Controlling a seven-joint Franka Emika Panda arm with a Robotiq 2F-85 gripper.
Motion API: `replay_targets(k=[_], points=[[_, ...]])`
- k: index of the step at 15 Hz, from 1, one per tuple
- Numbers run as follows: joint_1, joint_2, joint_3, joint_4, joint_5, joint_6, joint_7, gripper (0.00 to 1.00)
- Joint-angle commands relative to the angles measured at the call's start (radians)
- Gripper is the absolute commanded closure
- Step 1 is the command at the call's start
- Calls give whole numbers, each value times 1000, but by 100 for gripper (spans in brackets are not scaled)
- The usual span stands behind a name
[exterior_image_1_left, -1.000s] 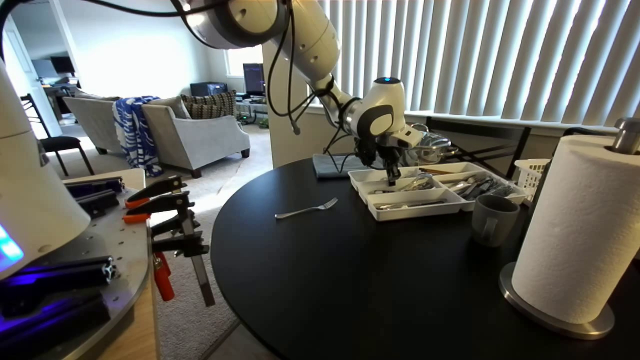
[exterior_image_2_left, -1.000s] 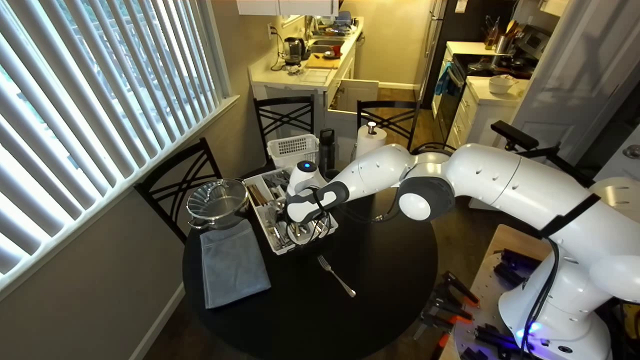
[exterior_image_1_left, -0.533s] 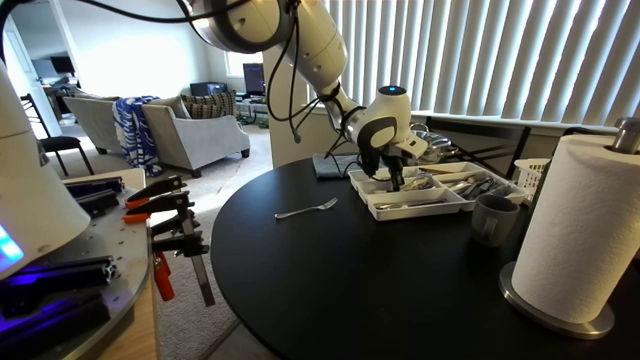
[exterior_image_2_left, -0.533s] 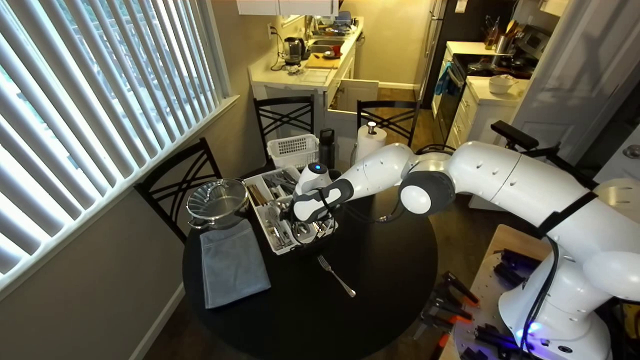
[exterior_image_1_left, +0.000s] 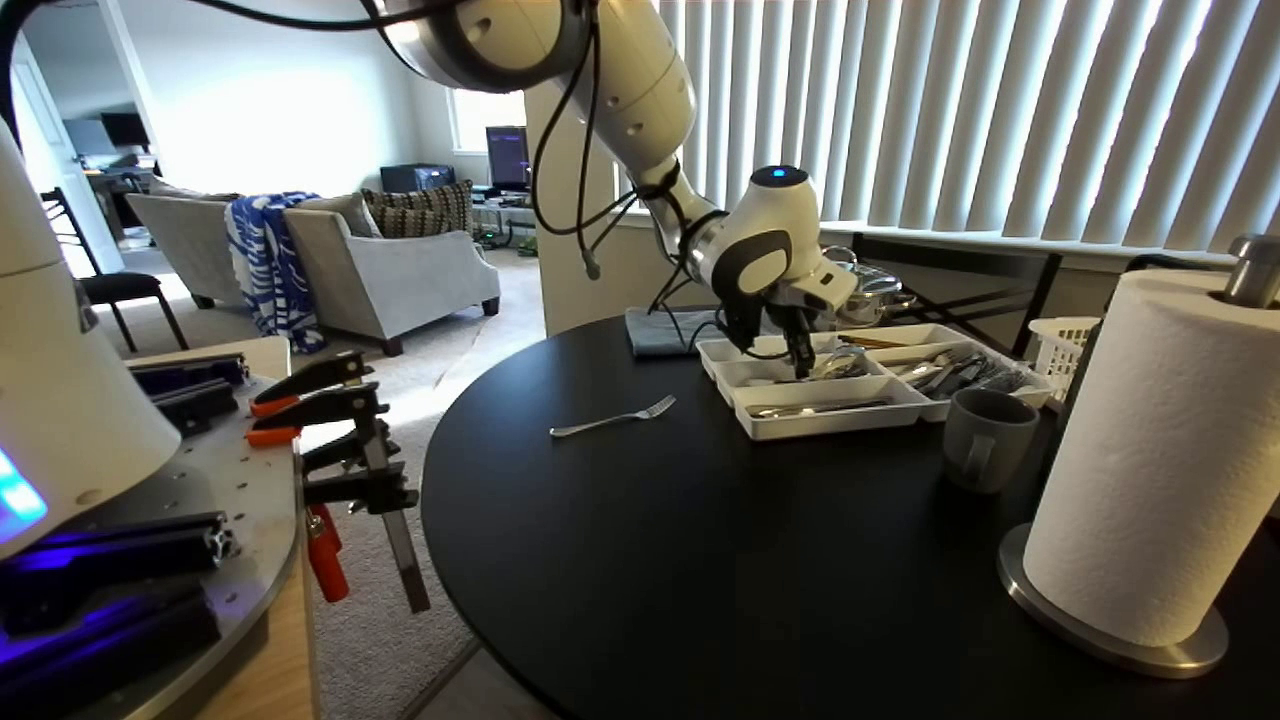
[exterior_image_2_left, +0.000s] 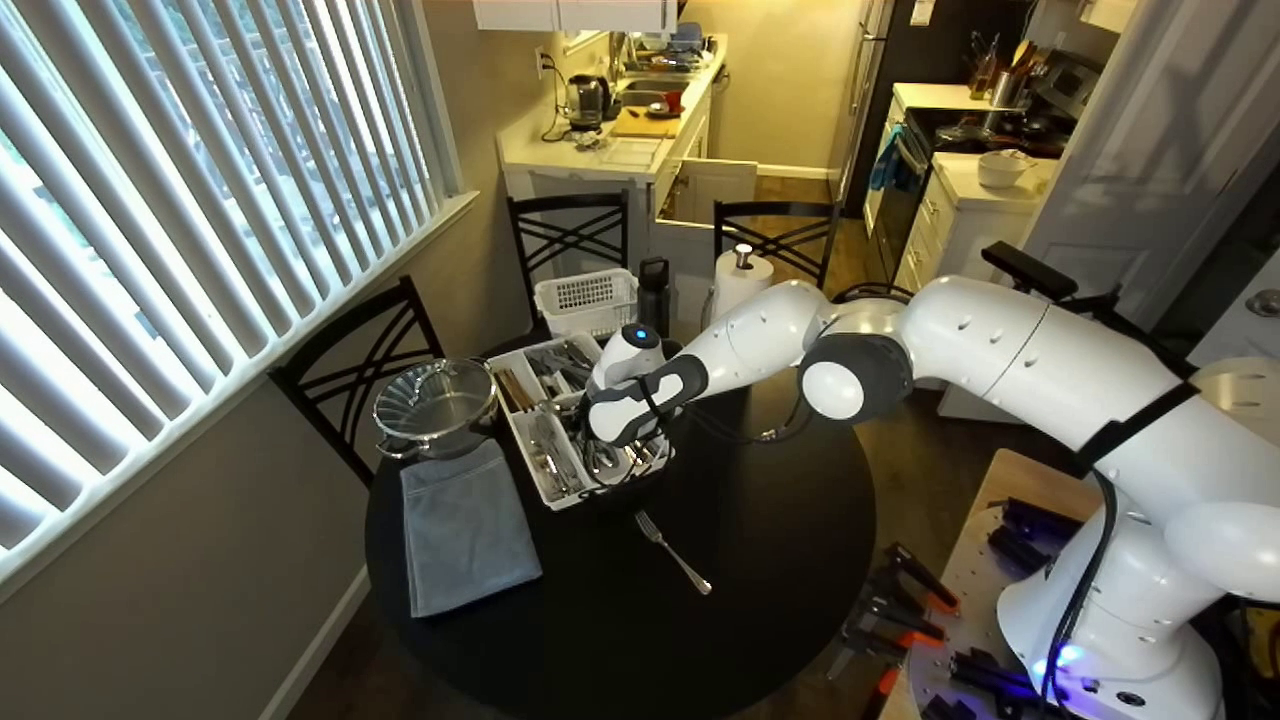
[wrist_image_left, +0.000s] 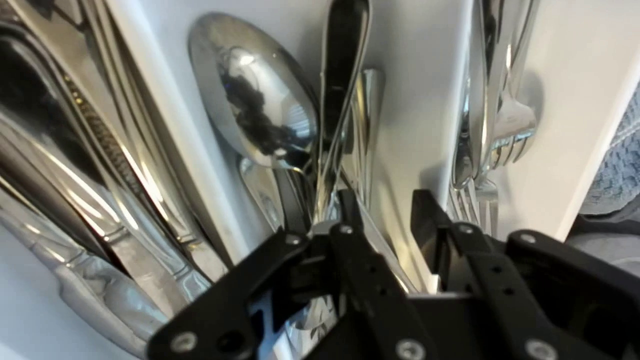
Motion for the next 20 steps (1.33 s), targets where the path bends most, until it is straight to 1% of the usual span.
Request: replay_targets(k=[1,3,4,5,6,7,8,11,14,15,18,20], points=[[-6,-119,-6,-170,-7,51,-16,35],[4,-148,-23,-204,-10,30,-3,24],[12,-155,-35,-209,-11,8,7,16],[12,-142,-35,-195,-11,-21,4,14],[18,-136,-42,-189,-12,-51,9,54],[21,-121,-46,-175,-11,-89,10,50],[49,-107,-84,-158,45,-133,-14,50],[65,-85,-101,-130,46,-211,-19,71],[83,-86,-121,-120,41,-249,-14,90],[76,-99,-115,-131,7,-243,6,95],[89,-140,-140,-168,0,-222,17,100],[97,-168,-154,-200,-1,-201,19,100]])
